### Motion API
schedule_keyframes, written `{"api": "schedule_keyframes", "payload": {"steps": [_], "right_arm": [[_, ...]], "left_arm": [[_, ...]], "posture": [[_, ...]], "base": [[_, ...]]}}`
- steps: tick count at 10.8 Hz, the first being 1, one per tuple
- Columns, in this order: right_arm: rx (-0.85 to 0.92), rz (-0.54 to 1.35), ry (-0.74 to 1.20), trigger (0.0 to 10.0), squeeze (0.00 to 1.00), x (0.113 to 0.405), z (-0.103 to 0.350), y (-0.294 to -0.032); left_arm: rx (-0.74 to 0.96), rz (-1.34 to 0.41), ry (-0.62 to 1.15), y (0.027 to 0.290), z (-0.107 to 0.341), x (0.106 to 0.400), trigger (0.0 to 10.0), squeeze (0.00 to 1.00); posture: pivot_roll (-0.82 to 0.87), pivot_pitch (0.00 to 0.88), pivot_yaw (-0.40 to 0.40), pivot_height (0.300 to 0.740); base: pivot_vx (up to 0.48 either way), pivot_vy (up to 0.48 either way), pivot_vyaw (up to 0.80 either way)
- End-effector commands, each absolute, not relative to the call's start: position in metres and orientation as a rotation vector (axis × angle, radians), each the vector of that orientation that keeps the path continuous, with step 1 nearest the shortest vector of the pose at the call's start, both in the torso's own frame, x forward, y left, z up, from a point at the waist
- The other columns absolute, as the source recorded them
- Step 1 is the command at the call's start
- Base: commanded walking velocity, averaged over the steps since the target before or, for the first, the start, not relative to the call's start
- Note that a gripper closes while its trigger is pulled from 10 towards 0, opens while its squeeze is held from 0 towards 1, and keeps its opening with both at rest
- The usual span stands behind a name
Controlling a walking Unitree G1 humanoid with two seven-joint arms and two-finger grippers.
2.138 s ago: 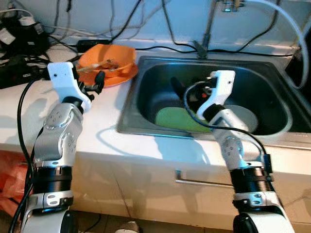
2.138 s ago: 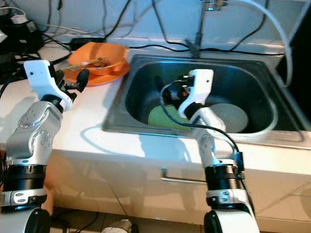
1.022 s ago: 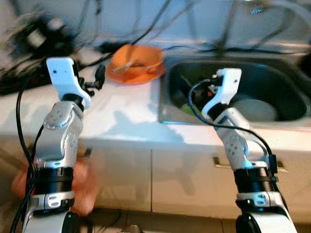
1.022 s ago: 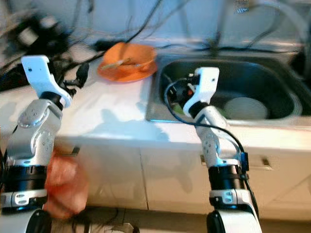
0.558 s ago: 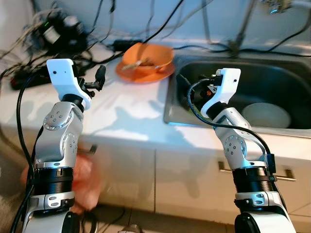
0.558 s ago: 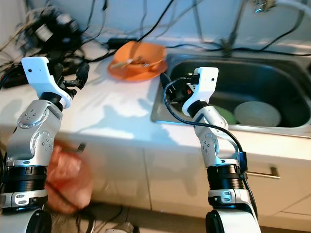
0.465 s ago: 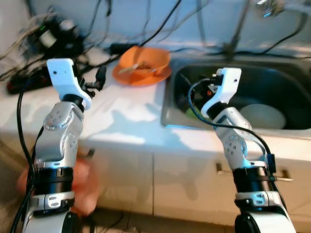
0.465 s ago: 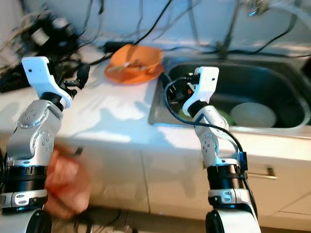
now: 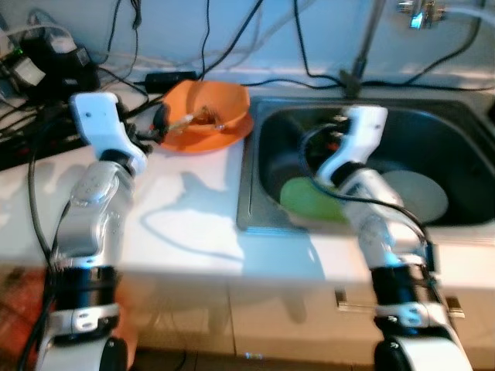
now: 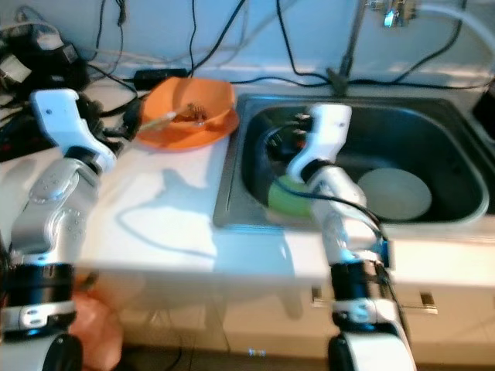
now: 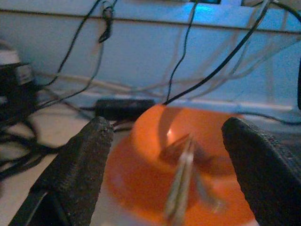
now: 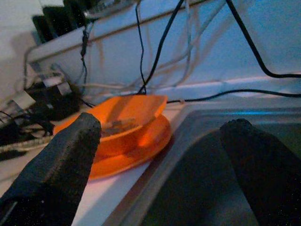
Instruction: Kitchen organization
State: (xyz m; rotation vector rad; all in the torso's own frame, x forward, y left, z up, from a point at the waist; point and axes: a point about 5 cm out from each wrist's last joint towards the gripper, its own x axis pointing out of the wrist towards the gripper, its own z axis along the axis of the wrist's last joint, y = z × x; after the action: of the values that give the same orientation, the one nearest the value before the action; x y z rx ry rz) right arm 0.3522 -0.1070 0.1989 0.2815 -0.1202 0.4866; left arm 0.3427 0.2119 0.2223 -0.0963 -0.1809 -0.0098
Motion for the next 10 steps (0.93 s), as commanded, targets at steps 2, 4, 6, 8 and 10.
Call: {"api": "schedule_keyframes", "payload": {"steps": [2,4,6,8,10], "right_arm": [[0.271,0.447,-0.121,10.0,0.0,0.353,0.198,-0.121],[0.268,0.449,-0.119,10.0,0.0,0.353,0.197,-0.121],[0.273,0.442,-0.119,10.0,0.0,0.354,0.198,-0.122],[0.258,0.47,-0.143,10.0,0.0,0.352,0.2,-0.121],[0.252,0.476,-0.143,10.0,0.0,0.351,0.2,-0.119]], "left_arm": [[-0.08,-0.012,-0.241,0.205,0.233,0.341,10.0,0.0],[-0.068,0.044,-0.273,0.211,0.238,0.34,10.0,0.0],[-0.04,0.119,-0.28,0.22,0.24,0.339,10.0,0.0],[-0.023,0.151,-0.293,0.224,0.243,0.34,10.0,0.0],[-0.029,0.151,-0.285,0.224,0.243,0.34,10.0,0.0]], "posture": [[0.21,0.0,0.045,0.74],[0.21,0.001,0.044,0.74],[0.21,0.001,0.045,0.74],[0.21,0.002,0.046,0.74],[0.21,0.005,0.048,0.74]], "base": [[0.0,0.0,0.0],[0.0,0.0,0.0],[0.0,0.0,0.0],[0.0,0.0,0.4],[0.0,0.0,0.8]]}}
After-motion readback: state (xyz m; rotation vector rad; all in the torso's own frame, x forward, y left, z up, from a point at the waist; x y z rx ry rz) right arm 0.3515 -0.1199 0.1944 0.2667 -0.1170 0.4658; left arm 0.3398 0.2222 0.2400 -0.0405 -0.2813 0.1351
